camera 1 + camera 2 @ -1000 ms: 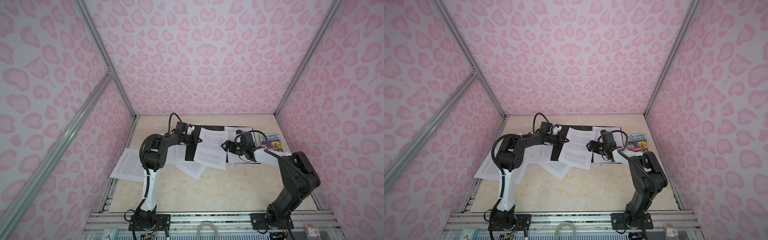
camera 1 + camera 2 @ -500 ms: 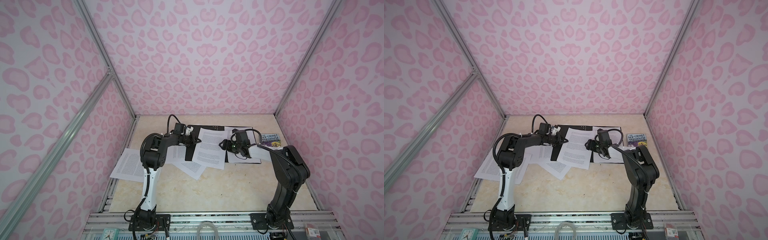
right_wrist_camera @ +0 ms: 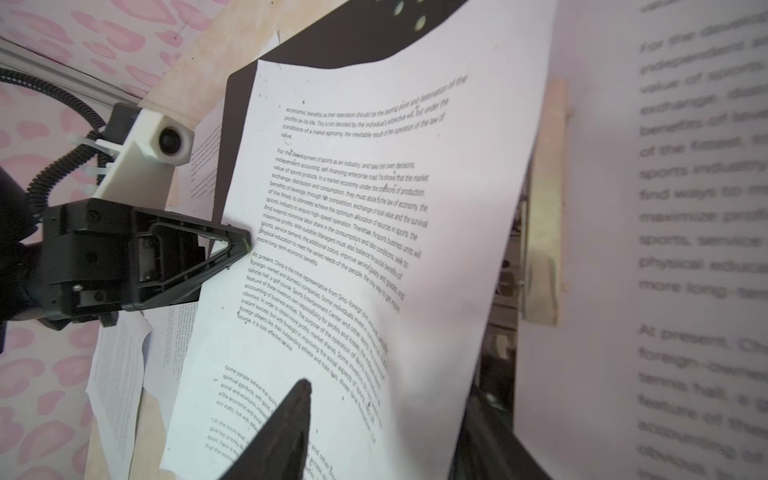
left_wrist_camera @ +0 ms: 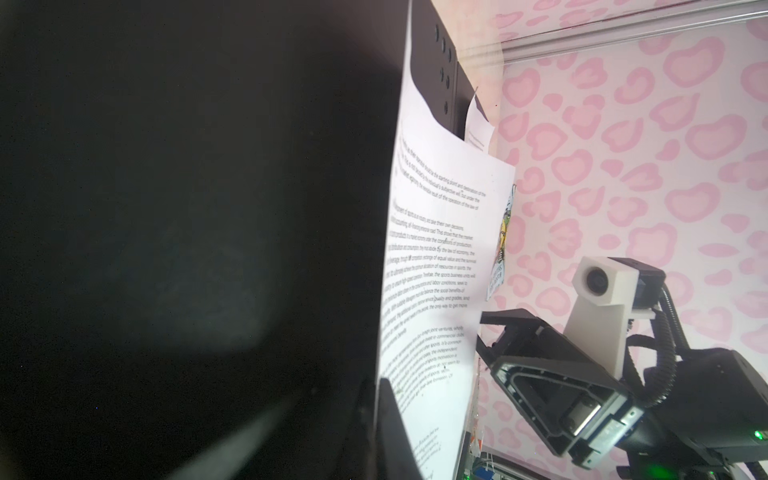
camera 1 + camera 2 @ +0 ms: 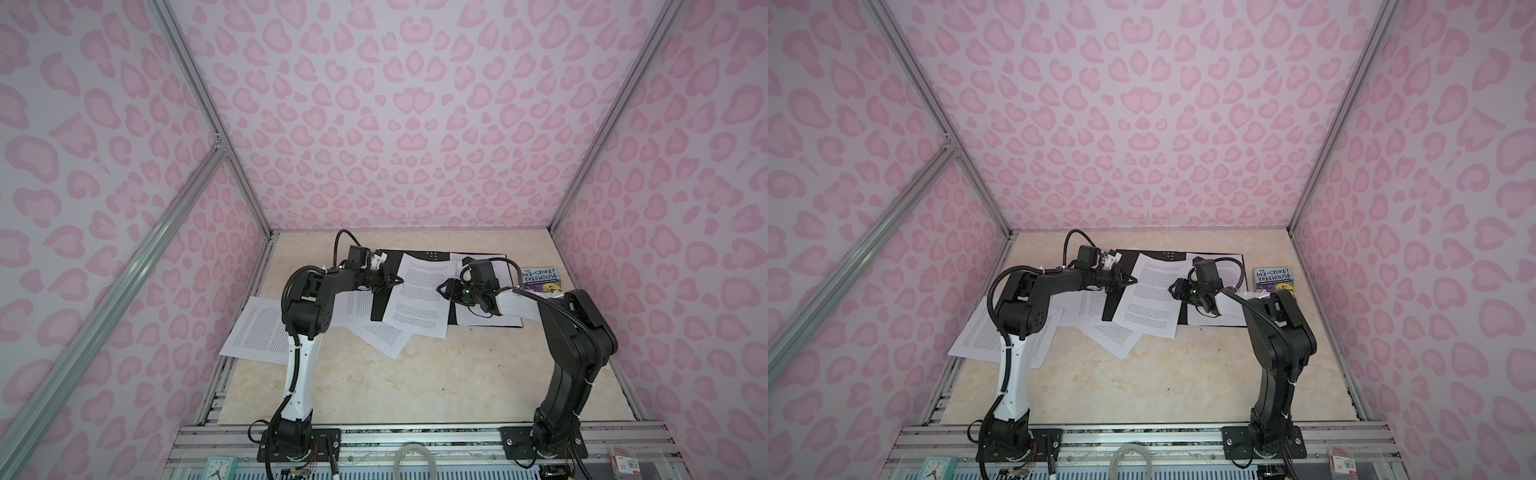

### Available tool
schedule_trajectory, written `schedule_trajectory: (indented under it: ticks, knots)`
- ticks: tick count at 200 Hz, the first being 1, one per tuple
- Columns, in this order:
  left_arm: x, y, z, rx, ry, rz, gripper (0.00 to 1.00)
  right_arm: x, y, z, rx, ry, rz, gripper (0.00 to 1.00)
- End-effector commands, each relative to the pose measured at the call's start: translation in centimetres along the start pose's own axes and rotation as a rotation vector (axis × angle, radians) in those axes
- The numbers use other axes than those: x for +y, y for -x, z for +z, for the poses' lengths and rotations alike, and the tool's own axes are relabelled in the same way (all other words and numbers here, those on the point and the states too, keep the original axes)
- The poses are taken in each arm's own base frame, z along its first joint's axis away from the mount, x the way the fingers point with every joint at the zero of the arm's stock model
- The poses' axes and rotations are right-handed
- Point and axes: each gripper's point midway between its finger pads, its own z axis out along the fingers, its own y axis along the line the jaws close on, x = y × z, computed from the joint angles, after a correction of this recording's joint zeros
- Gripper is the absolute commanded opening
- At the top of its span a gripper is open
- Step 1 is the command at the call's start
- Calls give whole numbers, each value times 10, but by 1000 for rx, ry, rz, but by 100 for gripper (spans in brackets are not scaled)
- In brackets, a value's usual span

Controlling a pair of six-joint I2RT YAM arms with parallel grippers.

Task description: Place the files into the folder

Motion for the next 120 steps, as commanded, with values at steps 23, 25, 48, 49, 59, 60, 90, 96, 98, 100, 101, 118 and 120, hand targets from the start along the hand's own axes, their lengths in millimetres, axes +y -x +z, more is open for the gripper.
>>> schedule_trajectory:
  ticks: [23,25,48,49,59,60,90,96,98,100,101,118,120]
  knots:
    - [16,2,2,-18,36,-7,3,20,-4,1,-2,62,-11,51]
    - [16,1,2,-17,36,-8,3,20,-5,1,-3,59,-12,51]
    - [16,2,1,-19,28,-12,3,17,-13,9,6,45,-6,51]
    - [16,2,1,-18,28,-12,3,17,-14,10,7,45,-5,51]
    - [16,2,1,-19,26,-13,3,18,-17,12,6,50,5,49]
    - [16,2,1,-20,26,-14,3,17,-17,12,7,49,6,49]
    - [17,4,-1,-28,20,-20,3,17,-18,8,-32,51,33,44]
    - [17,4,-2,-30,19,-22,3,18,-18,7,-39,53,38,43]
    - [17,4,-2,-29,18,-24,3,18,-18,6,-42,54,40,43]
    - [17,5,-2,-30,17,-24,3,17,-19,6,-42,53,42,43]
    - [17,5,-2,-30,17,-24,3,17,-19,6,-43,53,42,42]
    - [17,5,-3,-31,6,-25,3,16,-20,4,-49,51,57,37]
    - [16,5,-3,-31,5,-26,3,15,-21,4,-48,50,58,36]
